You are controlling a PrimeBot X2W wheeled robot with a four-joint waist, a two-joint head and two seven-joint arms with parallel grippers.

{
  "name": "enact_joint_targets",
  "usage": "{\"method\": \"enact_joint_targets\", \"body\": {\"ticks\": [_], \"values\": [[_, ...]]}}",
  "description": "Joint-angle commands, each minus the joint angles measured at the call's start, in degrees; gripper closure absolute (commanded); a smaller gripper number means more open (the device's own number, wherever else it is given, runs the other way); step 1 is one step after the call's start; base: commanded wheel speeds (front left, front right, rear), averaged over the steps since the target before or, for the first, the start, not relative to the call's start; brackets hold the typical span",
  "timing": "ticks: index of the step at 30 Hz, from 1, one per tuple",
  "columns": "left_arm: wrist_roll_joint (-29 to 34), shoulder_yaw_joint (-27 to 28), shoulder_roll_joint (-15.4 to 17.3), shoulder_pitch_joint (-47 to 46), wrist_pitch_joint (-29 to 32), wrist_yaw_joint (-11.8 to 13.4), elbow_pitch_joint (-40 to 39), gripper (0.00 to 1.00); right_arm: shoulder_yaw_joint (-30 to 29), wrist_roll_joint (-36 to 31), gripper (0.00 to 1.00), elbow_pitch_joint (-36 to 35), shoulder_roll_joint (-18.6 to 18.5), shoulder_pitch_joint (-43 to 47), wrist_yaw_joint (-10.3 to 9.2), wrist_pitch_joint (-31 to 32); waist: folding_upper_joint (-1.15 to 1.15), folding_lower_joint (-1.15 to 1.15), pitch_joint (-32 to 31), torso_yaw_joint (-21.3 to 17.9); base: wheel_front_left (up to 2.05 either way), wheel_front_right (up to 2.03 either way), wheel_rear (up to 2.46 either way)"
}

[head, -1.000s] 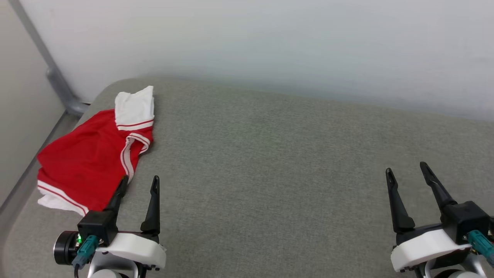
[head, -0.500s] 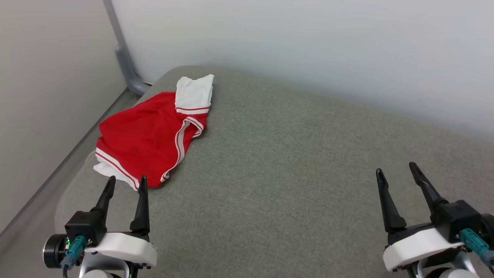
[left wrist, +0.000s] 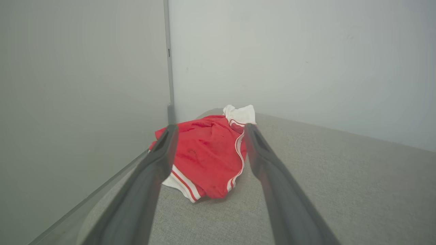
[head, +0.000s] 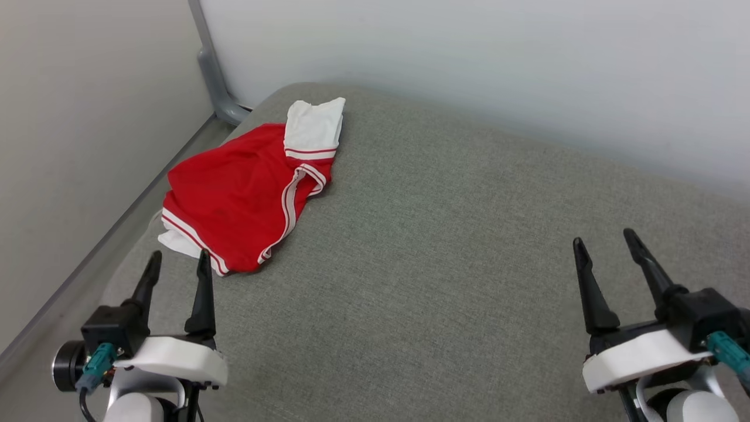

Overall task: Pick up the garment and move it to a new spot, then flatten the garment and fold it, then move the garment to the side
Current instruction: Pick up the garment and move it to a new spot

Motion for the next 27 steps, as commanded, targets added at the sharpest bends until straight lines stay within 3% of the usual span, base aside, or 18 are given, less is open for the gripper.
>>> {"method": "enact_joint_targets", "body": {"ticks": [1,9,17,22,27], "values": [[-0.18,0.32,0.36,-1.21,-0.15,-0.12,0.08,0.0,-0.23,0.4,0.0,-0.46,0.06,-1.26,-0.04,0.26,0.0,0.0,1.35,-0.51,0.0,0.0,0.0],[-3.08,0.63,2.18,-11.84,-0.15,-0.68,3.99,0.0,0.06,-2.44,0.0,-3.87,0.07,-7.22,-0.04,2.48,0.0,0.0,9.5,-3.42,0.0,0.0,0.0],[-9.19,0.25,7.46,-27.56,3.6,-1.04,12.49,0.0,-1.05,-4.88,0.0,-6.88,0.07,-10.77,-0.04,4.3,0.0,0.0,17.44,-6.34,0.0,0.0,0.0],[-15.18,-2.72,12.69,-36.73,8.93,-1.1,17.83,0.0,-0.84,-5.72,0.0,-8.34,0.06,-12.83,-0.04,4.6,0.0,0.0,22.04,-8.39,0.0,0.0,0.0],[-22.99,-6.96,18.23,-43.26,18.88,-1.11,22.5,0.0,-0.3,-6.3,0.0,-8.66,0.05,-15.15,-0.04,4.28,0.0,0.0,25.96,-10.19,0.0,0.0,0.0]]}}
